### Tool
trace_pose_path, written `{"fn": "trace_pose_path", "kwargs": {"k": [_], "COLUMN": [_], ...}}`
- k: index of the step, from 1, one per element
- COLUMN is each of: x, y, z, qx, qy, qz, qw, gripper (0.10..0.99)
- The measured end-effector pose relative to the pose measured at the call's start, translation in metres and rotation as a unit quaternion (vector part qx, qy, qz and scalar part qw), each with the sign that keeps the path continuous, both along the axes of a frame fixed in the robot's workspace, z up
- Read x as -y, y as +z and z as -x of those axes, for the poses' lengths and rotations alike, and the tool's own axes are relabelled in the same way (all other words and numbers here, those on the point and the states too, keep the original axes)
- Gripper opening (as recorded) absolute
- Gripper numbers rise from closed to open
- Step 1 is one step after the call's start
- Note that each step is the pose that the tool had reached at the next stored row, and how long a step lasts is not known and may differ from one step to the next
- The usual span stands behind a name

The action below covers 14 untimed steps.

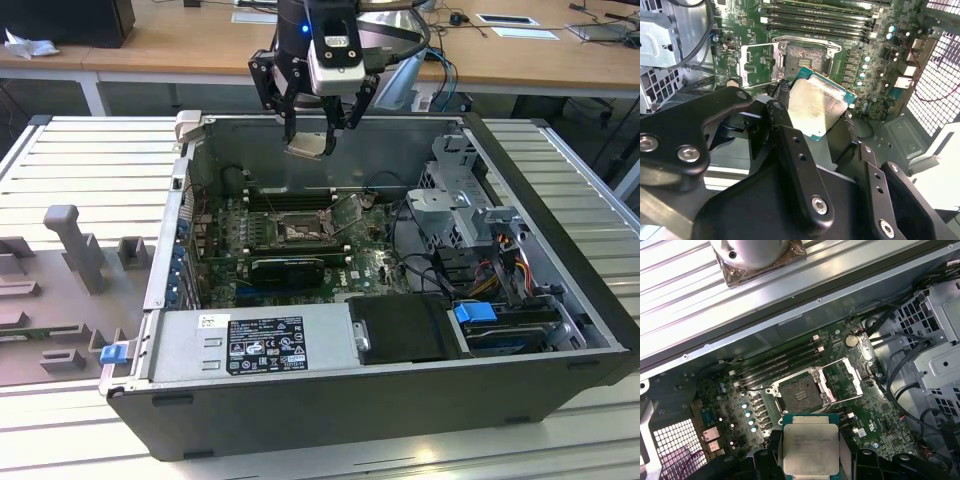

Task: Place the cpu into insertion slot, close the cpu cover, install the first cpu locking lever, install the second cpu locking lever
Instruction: 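Place the cpu into insertion slot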

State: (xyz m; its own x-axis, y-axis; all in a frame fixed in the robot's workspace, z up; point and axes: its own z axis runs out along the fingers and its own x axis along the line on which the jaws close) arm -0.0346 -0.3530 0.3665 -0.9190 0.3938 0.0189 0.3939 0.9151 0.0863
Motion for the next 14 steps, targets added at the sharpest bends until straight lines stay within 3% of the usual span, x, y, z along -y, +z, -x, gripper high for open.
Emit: {"fn": "trace_pose_path", "kwargs": {"k": [8,14], "x": [0.0000,0.0000], "y": [-0.0015,-0.0021], "z": [-0.0001,0.0000], "qx": [0.0000,0.0000], "qy": [-0.002,-0.023], "qz": [0.0002,0.0003], "qw": [1.0000,0.9997], "gripper": [0.541,0.541]}}
